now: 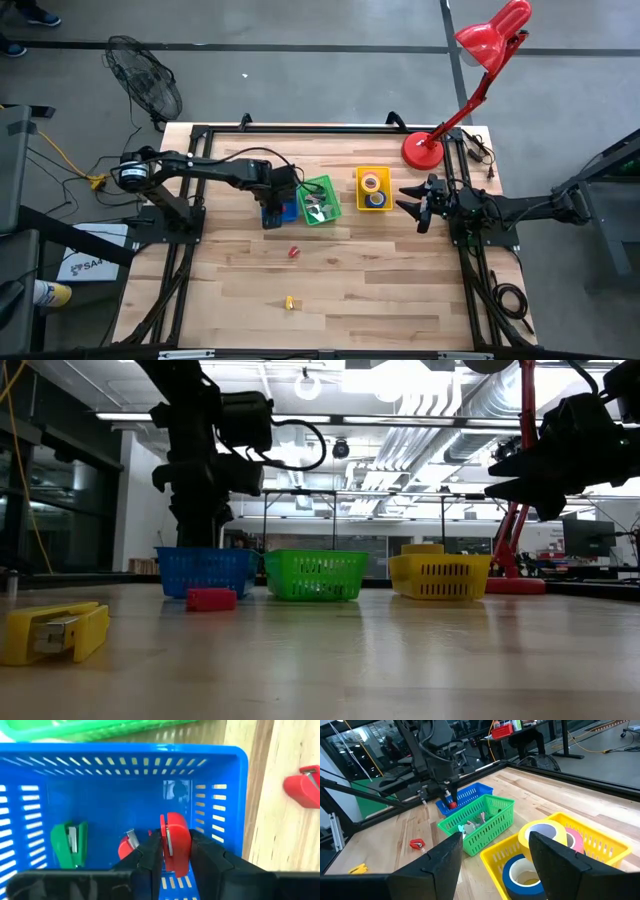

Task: Pick and place Stapler, Stapler remover, tape
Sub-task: Put the left red stapler into the blue bin, then put the red stapler into the blue bin

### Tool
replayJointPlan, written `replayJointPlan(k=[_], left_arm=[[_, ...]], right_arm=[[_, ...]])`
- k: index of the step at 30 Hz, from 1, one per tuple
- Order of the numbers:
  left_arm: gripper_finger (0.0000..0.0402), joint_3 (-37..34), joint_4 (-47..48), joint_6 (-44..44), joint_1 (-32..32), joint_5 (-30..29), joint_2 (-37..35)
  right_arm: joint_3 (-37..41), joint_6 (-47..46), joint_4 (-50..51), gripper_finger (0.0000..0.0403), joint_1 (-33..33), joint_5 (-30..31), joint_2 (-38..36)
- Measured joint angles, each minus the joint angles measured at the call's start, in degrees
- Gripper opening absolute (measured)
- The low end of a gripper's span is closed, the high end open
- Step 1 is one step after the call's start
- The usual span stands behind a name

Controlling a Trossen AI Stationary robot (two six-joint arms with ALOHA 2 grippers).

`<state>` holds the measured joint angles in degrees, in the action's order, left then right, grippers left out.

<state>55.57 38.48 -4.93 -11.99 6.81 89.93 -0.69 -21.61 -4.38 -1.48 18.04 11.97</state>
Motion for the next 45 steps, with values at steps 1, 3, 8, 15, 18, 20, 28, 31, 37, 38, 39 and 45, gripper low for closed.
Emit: replayJointPlan(k=[1, 3, 8, 15, 18, 20, 28, 31, 37, 38, 39, 45], left_arm=[[0.0087, 0.00, 0.10, 0.25, 0.00, 0.03, 0.00], [0.0102, 0.00, 0.28, 0.67, 0.00, 0.24, 0.00], [0.0156, 0.00, 0.54, 1.09, 0.00, 1.34, 0.00], [0.0204, 0.10, 0.80, 1.07, 0.00, 1.40, 0.00], [0.0207, 1.56, 2.92, 1.05, 0.00, 1.40, -0.01], [0.0207, 3.13, 4.77, 1.04, 0.00, 1.39, -0.03], [0.0206, 10.40, 12.80, 11.37, 2.01, -0.82, -0.09], [0.0206, 12.00, 12.92, 14.41, 4.18, -1.44, -0.09], [0.0206, 13.14, 12.55, 18.07, 9.49, -2.94, -0.09], [0.0206, 13.14, 12.70, 19.00, 10.42, -3.16, -0.09], [0.0206, 13.14, 12.74, 19.97, 11.43, -3.30, -0.09], [0.0206, 13.14, 11.63, 28.41, 16.73, -4.75, -0.09]], right_arm=[[0.00, 0.00, 0.00, 0.0220, 0.00, 0.00, 0.00], [0.00, 0.00, 0.00, 0.0220, -0.01, 0.00, 0.00], [0.00, 0.00, 0.00, 0.0220, -0.02, 0.00, 0.00], [0.00, 0.00, 0.00, 0.0220, -0.01, 0.00, 0.00], [0.00, 0.00, 0.00, 0.0220, 0.00, 0.00, 0.00], [0.00, 0.00, 0.02, 0.0220, 0.00, 0.00, 0.00], [0.00, 0.00, 0.02, 0.0220, -0.02, 0.00, 0.00], [0.00, 0.00, 0.02, 0.0220, -0.01, 0.00, 0.02], [0.00, 0.00, 0.02, 0.0220, 0.00, 0.00, 0.02], [0.00, 0.00, 0.02, 0.0220, 0.00, 0.00, 0.02], [0.00, 0.00, 0.02, 0.0220, 0.00, 0.00, 0.01], [0.00, 0.00, 0.02, 0.0220, 0.00, 0.00, 0.02]])
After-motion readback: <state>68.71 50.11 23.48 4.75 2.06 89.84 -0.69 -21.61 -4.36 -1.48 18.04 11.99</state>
